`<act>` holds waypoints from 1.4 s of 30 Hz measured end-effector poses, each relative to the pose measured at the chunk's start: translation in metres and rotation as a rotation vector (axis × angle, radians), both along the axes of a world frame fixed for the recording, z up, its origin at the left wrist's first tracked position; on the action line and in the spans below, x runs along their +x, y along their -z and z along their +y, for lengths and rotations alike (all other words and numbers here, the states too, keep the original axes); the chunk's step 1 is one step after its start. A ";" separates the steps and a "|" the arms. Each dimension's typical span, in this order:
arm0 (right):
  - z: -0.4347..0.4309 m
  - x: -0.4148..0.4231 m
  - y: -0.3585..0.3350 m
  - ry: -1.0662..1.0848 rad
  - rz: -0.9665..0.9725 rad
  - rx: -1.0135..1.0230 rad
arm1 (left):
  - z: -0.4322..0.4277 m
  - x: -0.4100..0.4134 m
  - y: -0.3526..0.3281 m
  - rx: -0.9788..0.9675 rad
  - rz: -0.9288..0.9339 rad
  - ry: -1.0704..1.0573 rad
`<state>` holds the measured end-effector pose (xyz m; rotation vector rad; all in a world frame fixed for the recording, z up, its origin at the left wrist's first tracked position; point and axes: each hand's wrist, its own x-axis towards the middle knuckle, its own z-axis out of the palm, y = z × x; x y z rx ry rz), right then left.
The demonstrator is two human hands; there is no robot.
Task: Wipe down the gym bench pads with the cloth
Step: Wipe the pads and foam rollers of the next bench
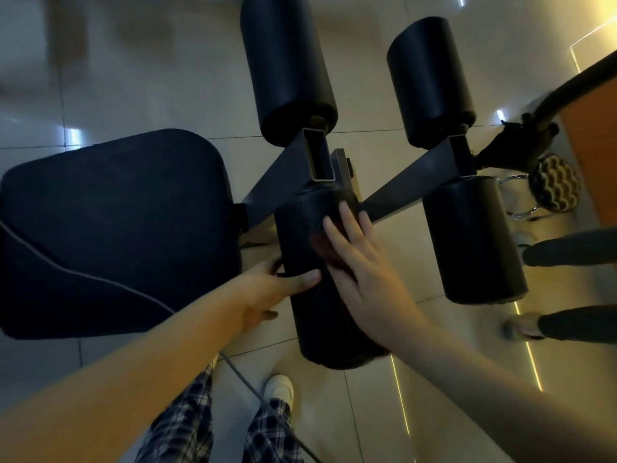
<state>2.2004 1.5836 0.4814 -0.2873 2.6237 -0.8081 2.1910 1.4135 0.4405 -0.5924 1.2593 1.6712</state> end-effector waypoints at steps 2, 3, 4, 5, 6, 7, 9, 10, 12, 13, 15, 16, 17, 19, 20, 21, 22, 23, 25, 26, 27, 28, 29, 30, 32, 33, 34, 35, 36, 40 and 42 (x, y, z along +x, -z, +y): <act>-0.009 -0.031 0.001 0.004 0.023 0.014 | 0.007 -0.002 -0.002 0.006 -0.017 -0.033; -0.012 -0.043 0.001 0.014 0.026 0.007 | 0.011 -0.002 -0.004 0.006 -0.021 -0.047; -0.013 -0.051 0.000 0.030 0.024 -0.012 | 0.017 -0.003 -0.005 -0.005 -0.022 -0.069; -0.011 -0.054 0.002 0.050 0.015 -0.044 | 0.022 -0.003 -0.005 -0.029 -0.019 -0.102; -0.007 -0.052 0.001 0.064 0.005 -0.081 | 0.027 -0.002 -0.006 -0.047 -0.016 -0.129; -0.001 -0.046 0.001 0.065 -0.002 -0.108 | 0.030 -0.001 -0.006 -0.059 -0.010 -0.147; 0.011 -0.024 -0.001 0.024 -0.010 -0.111 | 0.032 0.003 -0.008 -0.080 0.016 -0.151; 0.017 -0.011 -0.002 -0.006 -0.015 -0.101 | 0.029 0.005 -0.008 -0.073 0.020 -0.122; 0.028 0.018 -0.003 -0.031 -0.062 -0.097 | 0.013 0.008 -0.003 -0.010 -0.008 -0.075; 0.033 0.032 -0.004 -0.033 -0.096 -0.108 | 0.003 0.009 0.001 0.055 -0.043 -0.072; 0.044 0.055 -0.006 -0.046 -0.123 -0.129 | -0.011 0.010 0.012 0.170 -0.090 -0.061; 0.048 0.063 -0.008 -0.067 -0.114 -0.123 | -0.013 0.010 0.017 0.185 -0.093 -0.033; 0.051 0.068 -0.008 -0.094 -0.101 -0.107 | -0.013 0.010 0.021 0.192 -0.087 -0.005; 0.053 0.069 -0.008 -0.138 -0.098 -0.080 | -0.010 0.010 0.023 0.229 -0.076 0.031; 0.051 0.065 -0.007 -0.154 -0.097 -0.077 | -0.007 0.011 0.022 0.247 -0.075 0.029; 0.048 0.058 -0.005 -0.159 -0.092 -0.080 | -0.006 0.010 0.022 0.255 -0.075 0.019; 0.043 0.049 -0.003 -0.150 -0.088 -0.088 | -0.004 0.010 0.021 0.247 -0.074 0.007; 0.038 0.038 -0.001 -0.126 -0.086 -0.102 | -0.003 0.011 0.019 0.232 -0.074 -0.006; 0.029 0.014 0.004 -0.068 -0.089 -0.133 | -0.002 0.011 0.017 0.197 -0.083 -0.046; 0.026 0.001 0.006 -0.046 -0.081 -0.146 | 0.001 0.011 0.015 0.175 -0.085 -0.058; 0.023 -0.012 0.008 -0.029 -0.068 -0.160 | 0.004 0.011 0.010 0.145 -0.080 -0.059; 0.020 -0.024 0.010 -0.007 -0.053 -0.177 | 0.008 0.010 0.006 0.117 -0.071 -0.061; 0.018 -0.035 0.011 0.026 -0.044 -0.194 | 0.014 0.009 0.000 0.080 -0.062 -0.065; 0.016 -0.043 0.011 0.068 -0.044 -0.211 | 0.019 0.009 -0.004 0.044 -0.056 -0.076; 0.015 -0.050 0.011 0.128 -0.050 -0.251 | 0.029 0.007 -0.008 -0.020 -0.064 -0.105; 0.015 -0.047 0.010 0.128 -0.045 -0.269 | 0.031 0.007 -0.009 -0.035 -0.075 -0.105; 0.017 -0.042 0.010 0.108 -0.034 -0.274 | 0.031 0.006 -0.010 -0.038 -0.075 -0.088; 0.020 -0.033 0.009 0.071 -0.023 -0.266 | 0.028 0.006 -0.012 -0.031 -0.068 -0.059; 0.024 -0.022 0.008 0.030 -0.017 -0.245 | 0.023 0.006 -0.014 -0.004 -0.059 -0.018; 0.047 0.036 0.001 -0.091 -0.079 -0.184 | -0.003 0.009 -0.007 0.132 -0.019 0.085; 0.056 0.058 0.000 -0.127 -0.090 -0.164 | -0.010 0.009 0.002 0.136 -0.025 0.097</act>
